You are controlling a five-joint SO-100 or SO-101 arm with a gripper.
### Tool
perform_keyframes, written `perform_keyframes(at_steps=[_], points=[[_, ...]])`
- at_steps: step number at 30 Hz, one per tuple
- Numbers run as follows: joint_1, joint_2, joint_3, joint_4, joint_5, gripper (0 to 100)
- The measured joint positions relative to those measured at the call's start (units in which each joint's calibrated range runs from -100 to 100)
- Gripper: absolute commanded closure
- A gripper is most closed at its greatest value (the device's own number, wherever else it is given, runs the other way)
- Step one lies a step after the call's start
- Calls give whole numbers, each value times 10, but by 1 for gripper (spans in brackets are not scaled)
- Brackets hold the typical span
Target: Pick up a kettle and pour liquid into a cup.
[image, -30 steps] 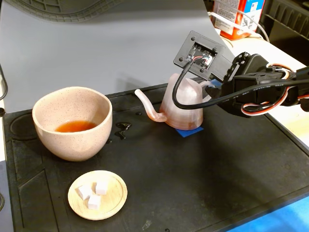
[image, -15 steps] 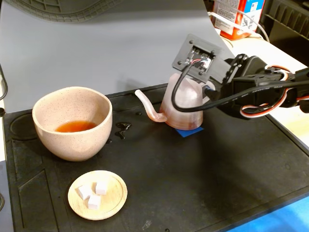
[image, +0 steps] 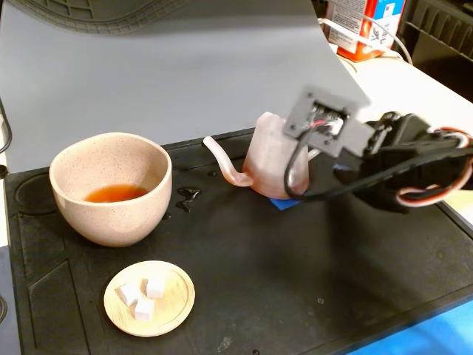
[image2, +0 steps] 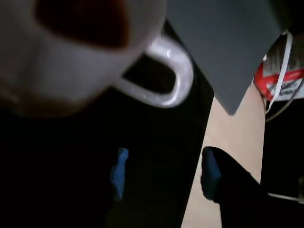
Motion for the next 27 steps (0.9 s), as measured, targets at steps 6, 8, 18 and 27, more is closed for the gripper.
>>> perform_keyframes(at_steps=[6,8,18,27], points=[[5,-166,156,0,-46,96],[0,-250,233,0,-100,99],[2,-549,413,0,-282,99],[5,-842,548,147,-342,99]])
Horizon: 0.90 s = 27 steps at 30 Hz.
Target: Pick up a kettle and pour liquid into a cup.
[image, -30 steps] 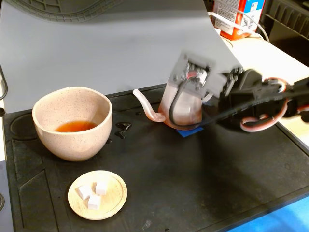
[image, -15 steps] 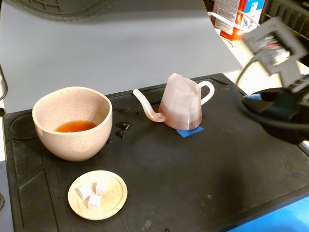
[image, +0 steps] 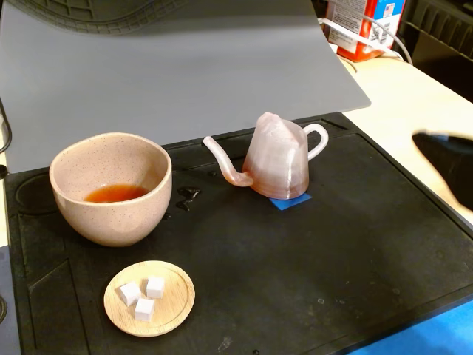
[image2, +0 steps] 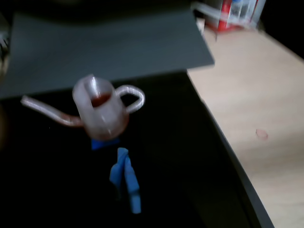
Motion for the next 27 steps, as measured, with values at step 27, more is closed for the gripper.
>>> perform_keyframes(at_steps=[27], points=[[-2,-268,0,731,-20,100]])
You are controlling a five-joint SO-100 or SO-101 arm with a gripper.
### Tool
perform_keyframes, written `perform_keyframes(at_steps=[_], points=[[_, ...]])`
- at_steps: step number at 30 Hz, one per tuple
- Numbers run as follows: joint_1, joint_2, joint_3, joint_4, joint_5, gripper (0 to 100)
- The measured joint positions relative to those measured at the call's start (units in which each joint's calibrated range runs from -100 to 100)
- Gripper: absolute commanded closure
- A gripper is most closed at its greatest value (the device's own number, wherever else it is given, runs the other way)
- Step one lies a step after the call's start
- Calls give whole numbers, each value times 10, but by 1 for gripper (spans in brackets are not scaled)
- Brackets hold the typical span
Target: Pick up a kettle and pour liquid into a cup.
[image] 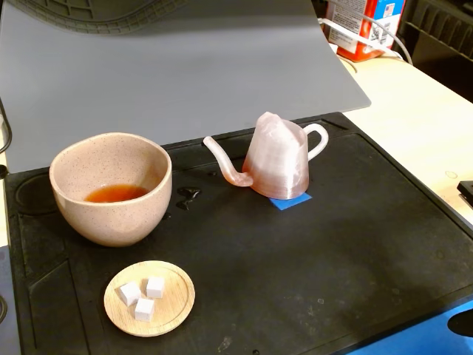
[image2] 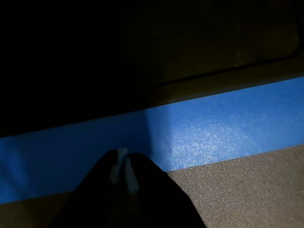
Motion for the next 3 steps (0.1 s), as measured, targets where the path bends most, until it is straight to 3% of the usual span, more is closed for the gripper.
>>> perform_keyframes(at_steps=[3], points=[[0,0,0,0,0,100]])
